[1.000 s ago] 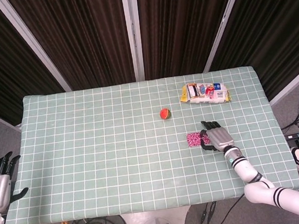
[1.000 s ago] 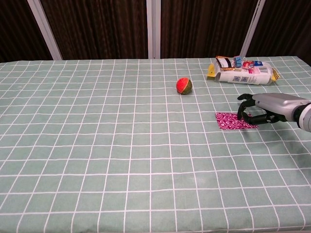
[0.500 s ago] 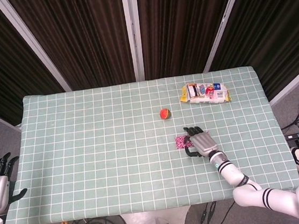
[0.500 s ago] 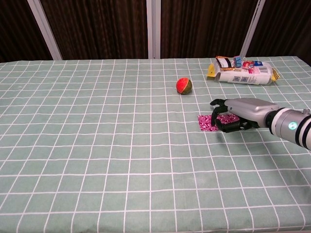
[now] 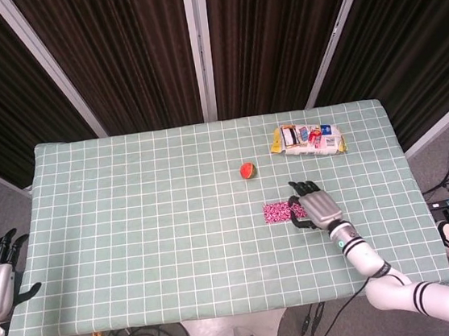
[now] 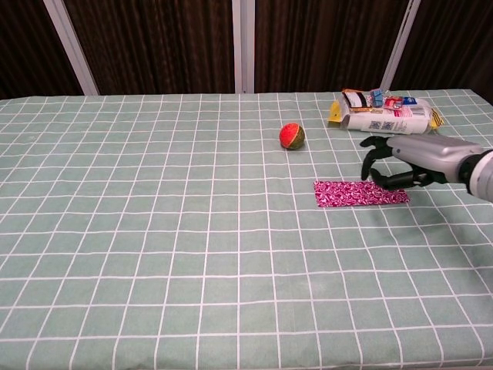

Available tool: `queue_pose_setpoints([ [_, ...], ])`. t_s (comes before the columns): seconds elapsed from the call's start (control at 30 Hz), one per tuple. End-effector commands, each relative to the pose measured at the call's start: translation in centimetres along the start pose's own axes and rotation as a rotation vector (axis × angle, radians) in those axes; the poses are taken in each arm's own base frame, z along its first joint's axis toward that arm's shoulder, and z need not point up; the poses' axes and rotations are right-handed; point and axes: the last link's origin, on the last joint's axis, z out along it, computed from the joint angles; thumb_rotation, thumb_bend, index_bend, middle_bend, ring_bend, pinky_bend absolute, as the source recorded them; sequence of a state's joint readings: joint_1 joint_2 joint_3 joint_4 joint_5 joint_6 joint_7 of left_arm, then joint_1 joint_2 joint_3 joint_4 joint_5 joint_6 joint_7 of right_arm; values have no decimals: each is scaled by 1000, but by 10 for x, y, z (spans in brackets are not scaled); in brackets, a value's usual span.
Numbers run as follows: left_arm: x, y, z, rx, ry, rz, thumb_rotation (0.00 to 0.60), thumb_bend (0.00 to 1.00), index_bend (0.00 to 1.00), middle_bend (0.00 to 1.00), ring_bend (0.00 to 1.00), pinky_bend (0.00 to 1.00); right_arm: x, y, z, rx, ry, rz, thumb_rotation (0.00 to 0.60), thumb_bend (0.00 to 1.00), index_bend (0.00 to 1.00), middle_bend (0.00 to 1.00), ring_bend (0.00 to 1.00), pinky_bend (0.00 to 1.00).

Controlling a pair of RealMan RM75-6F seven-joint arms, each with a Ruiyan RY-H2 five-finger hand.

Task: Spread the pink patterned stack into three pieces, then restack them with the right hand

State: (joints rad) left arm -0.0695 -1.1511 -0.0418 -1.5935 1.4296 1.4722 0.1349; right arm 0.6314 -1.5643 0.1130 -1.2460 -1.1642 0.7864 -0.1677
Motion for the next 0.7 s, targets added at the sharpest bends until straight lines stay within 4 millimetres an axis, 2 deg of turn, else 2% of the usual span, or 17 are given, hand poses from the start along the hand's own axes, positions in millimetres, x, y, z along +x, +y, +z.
queue_pose_setpoints([
  [0.03, 0, 1, 0, -2, 0, 1, 600, 32, 196, 172, 134, 146, -4, 18, -6, -45, -23, 4, 172, 554, 344, 0, 0, 0],
  [0.17, 0, 3, 1, -7, -2, 4, 600, 32, 196, 171, 134, 146, -11, 32, -8, -81, -44, 9, 170, 554, 344, 0, 0, 0],
  [0.27, 1, 3, 1, -7, -2, 7, 600, 32, 197, 171, 134, 146, -15, 35, -7, -89, -51, 15, 174, 553, 344, 0, 0, 0],
  [0.7, 2, 4, 1, -4, -4, 8, 600, 32, 196, 171, 134, 146, -19, 29, -2, -64, -48, 22, 174, 554, 344, 0, 0, 0],
])
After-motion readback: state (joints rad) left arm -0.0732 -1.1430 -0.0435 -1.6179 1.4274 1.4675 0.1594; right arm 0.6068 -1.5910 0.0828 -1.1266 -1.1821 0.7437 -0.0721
